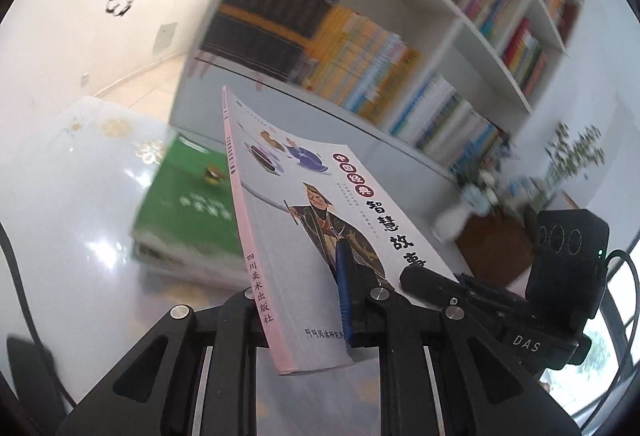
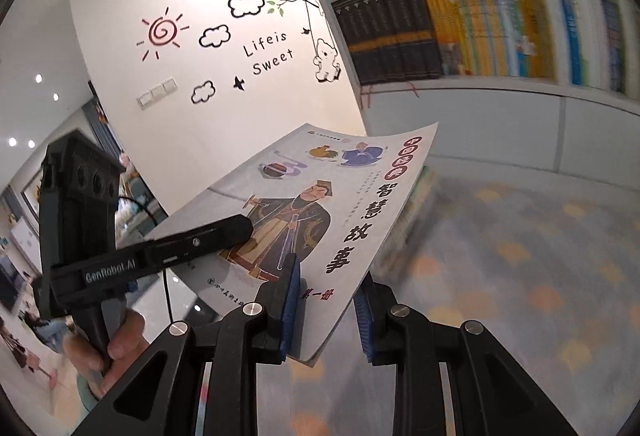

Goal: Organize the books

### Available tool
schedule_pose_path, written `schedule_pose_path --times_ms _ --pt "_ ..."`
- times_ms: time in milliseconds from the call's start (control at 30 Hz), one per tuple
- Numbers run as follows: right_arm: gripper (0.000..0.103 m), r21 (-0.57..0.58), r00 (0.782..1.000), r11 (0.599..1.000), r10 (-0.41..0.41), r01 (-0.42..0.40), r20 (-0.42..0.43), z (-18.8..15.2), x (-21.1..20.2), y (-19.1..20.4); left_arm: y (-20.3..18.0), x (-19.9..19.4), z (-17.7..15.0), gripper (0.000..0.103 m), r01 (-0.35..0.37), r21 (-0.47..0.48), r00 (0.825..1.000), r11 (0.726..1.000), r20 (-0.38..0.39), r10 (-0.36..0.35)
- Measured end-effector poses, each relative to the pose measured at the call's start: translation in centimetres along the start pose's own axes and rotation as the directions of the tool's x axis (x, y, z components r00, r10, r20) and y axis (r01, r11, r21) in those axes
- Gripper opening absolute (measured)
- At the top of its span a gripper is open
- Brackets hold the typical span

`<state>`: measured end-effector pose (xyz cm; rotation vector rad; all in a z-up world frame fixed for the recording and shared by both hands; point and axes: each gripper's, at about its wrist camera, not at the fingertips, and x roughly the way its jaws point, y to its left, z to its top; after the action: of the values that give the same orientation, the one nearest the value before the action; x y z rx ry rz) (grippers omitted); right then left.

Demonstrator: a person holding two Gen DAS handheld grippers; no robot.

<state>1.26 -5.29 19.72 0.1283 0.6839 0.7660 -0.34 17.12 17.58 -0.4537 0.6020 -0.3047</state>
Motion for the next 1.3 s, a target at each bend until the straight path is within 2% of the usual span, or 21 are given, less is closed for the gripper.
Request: schedule_pose_path --times_ms 233,300,433,533,600,700,800,867,900,967,1000,1067,1133,1200,1300 --pt "0.025 -0.001 0.999 1.0 0.016 -0.016 -0.03 3.9 9.4 -2.6 6.2 6.1 2.8 0.015 -0.044 -0.049 0.999 0.998 -0.013 0.043" --pt "0.025 0.014 0.999 1.0 0.025 -0.024 -0.047 4.3 12.2 -3.7 7.9 7.6 3.1 0.014 -0.053 -0.068 0.998 0.996 -0.036 0.051" --pt "0.025 0.081 0.995 0.997 0.019 -0.011 -0.101 3.9 16.8 -5.9 11.2 11.2 3.0 0.014 -0.053 -0.141 0.991 0.989 -0.132 0.034" --pt "0.026 0.123 0.991 0.992 0.012 0.004 -0.132 3.1 18.5 -7.4 12.1 12.6 2.4 0.019 -0.057 -0.165 0.984 0.985 -0.177 0.027" --pt "0.026 0.136 0.988 0.991 0.016 0.005 -0.151 2.5 19.3 -8.0 12.6 12.9 2.2 0.027 -0.072 -0.198 0.981 0.978 -0.188 0.034" --pt "0.026 0.156 0.987 0.987 0.003 0.022 -0.159 2.0 20.0 -8.2 13.4 12.6 2.1 0.027 -0.095 -0.236 0.982 0.967 -0.183 0.052" --pt "0.028 0.154 0.988 0.988 0.005 0.019 -0.154 1.8 20.2 -7.8 14.1 11.5 2.1 0.032 -0.133 -0.264 0.981 0.955 -0.171 0.09" --pt "0.03 0.14 0.988 0.99 -0.007 0.03 -0.157 1.8 20.2 -7.6 14.8 10.1 1.8 0.038 -0.141 -0.332 0.983 0.933 -0.16 0.092" --pt "0.033 0.137 0.987 0.99 -0.005 0.027 -0.158 1.7 20.0 -7.5 15.1 9.3 1.7 0.041 -0.154 -0.353 0.983 0.923 -0.149 0.108" --pt "0.047 0.124 0.986 0.992 0.007 0.014 -0.164 1.6 19.6 -7.1 14.5 7.3 1.4 0.043 -0.229 -0.327 0.972 0.917 -0.13 0.196" --pt "0.053 0.116 0.984 0.993 -0.009 0.03 -0.18 1.5 19.0 -7.1 13.6 6.3 1.2 0.043 -0.276 -0.287 0.96 0.917 -0.125 0.25" --pt "0.057 0.127 0.976 0.989 -0.042 0.07 -0.211 0.9 18.0 -7.4 11.9 5.2 0.7 0.043 -0.292 -0.245 0.955 0.925 -0.131 0.267" --pt "0.057 0.121 0.977 0.988 -0.068 0.094 -0.202 0.3 15.7 -7.7 9.8 4.3 -0.2 0.043 -0.255 -0.234 0.964 0.938 -0.132 0.23" --pt "0.057 0.087 0.98 0.985 -0.135 0.149 -0.148 -0.4 12.1 -7.6 6.3 3.5 -1.3 0.043 -0.22 -0.191 0.971 0.957 -0.133 0.196" --pt "0.059 0.045 0.977 0.982 -0.176 0.182 -0.124 -1.6 7.0 -7.5 0.8 2.8 -2.6 0.043 -0.213 -0.093 0.974 0.973 -0.104 0.203"
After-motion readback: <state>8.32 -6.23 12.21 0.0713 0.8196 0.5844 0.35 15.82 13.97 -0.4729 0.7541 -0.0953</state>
